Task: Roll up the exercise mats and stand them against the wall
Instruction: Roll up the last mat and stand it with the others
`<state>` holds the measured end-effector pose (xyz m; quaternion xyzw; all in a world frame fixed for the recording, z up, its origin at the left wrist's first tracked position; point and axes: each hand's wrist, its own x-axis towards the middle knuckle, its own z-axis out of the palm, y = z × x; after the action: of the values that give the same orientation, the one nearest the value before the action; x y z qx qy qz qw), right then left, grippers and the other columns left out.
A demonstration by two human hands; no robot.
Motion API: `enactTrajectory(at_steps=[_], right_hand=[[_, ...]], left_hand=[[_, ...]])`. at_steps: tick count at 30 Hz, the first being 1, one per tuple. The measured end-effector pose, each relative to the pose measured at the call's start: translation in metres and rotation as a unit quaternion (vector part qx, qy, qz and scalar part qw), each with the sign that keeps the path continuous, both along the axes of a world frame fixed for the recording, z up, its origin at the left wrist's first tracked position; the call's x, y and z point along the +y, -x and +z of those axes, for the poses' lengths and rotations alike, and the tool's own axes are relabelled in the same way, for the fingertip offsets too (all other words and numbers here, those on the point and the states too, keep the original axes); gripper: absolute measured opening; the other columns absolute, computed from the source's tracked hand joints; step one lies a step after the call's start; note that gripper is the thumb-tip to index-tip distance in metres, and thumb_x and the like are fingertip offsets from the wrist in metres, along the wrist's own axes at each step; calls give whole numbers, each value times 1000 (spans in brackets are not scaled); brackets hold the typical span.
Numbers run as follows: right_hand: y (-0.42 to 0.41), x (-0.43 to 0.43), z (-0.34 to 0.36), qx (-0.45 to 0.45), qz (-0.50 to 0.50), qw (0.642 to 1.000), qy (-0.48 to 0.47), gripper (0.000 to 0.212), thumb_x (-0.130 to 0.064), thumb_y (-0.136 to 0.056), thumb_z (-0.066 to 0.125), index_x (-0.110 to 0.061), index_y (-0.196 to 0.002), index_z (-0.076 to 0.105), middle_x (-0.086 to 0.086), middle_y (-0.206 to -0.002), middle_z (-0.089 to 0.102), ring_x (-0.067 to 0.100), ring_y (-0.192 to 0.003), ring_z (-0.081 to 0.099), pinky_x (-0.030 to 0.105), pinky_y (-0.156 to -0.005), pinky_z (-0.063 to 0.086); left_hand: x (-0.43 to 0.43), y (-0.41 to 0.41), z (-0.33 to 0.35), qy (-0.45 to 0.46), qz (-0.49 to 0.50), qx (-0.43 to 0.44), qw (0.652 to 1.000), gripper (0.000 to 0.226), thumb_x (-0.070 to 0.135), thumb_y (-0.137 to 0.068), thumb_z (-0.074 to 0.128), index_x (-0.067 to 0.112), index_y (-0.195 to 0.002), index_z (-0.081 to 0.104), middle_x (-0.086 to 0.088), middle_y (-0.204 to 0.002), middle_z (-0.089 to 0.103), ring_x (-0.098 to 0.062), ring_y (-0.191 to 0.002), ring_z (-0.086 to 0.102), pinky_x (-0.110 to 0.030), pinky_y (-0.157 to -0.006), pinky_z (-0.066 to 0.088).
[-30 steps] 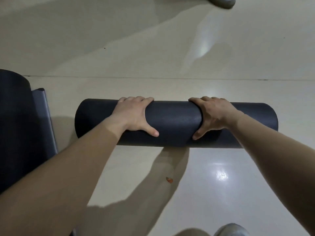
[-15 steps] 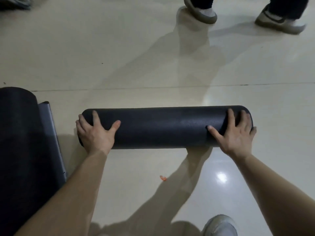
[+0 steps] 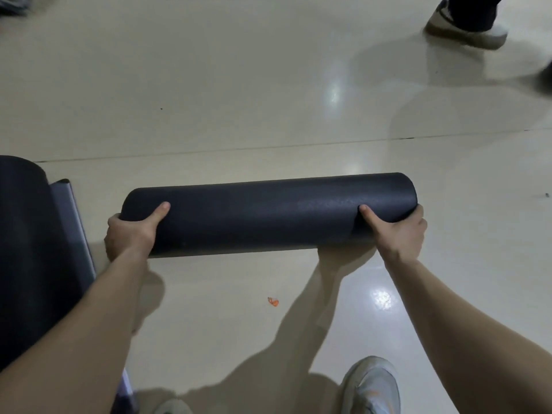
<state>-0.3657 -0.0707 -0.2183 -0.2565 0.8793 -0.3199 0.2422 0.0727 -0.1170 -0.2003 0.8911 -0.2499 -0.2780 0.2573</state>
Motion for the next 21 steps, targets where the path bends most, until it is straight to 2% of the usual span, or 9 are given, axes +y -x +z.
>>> enactTrajectory(at_steps=[3,8,11,15,18,21], right_hand=[[-5,-10,2,-4,-8,1000,5,119,-70,-59,87,-13,-150,35,16,-145,45,39,-138,43,50,-111,41],[-14,-6,-7,2,-9,1000,-4,137,-71,-54,89,-13,-156,18,21,-153,31,42,-144,31,54,-117,37],[-12,1,-13,11,2,1000,-8,139,-70,-57,89,-14,-159,12,21,-155,29,42,-145,31,54,-115,36],[-6,-1,-9,13,21,1000,-19,135,-71,-55,89,-14,-155,19,19,-154,33,43,-144,35,51,-117,35],[1,-5,-5,0,20,999,-26,128,-69,-54,91,-11,-148,27,19,-151,38,42,-142,40,51,-117,37],[11,-6,-4,-38,2,999,19,118,-68,-51,92,-13,-141,40,8,-140,52,34,-130,55,50,-108,48]], left_hand=[[0,2,6,8,5,-4,1000,98,75,-66,77,12,-138,54,-12,-134,63,-39,-122,59,-45,-103,46],[-3,4,7,32,-4,7,999,91,75,-66,77,12,-131,60,-9,-126,66,-37,-117,61,-43,-98,47],[0,0,-3,30,-27,2,999,87,69,-68,81,12,-129,57,-9,-126,67,-36,-115,61,-39,-93,47],[-3,0,-7,41,-20,37,998,84,57,-76,82,11,-137,47,-10,-135,60,-35,-121,58,-36,-92,42],[-5,2,-8,41,-18,47,998,84,53,-78,82,10,-139,44,-12,-138,58,-37,-124,56,-40,-99,44],[-2,-1,-12,42,-18,47,998,85,53,-78,82,10,-140,44,-12,-139,58,-37,-124,56,-41,-101,44]])
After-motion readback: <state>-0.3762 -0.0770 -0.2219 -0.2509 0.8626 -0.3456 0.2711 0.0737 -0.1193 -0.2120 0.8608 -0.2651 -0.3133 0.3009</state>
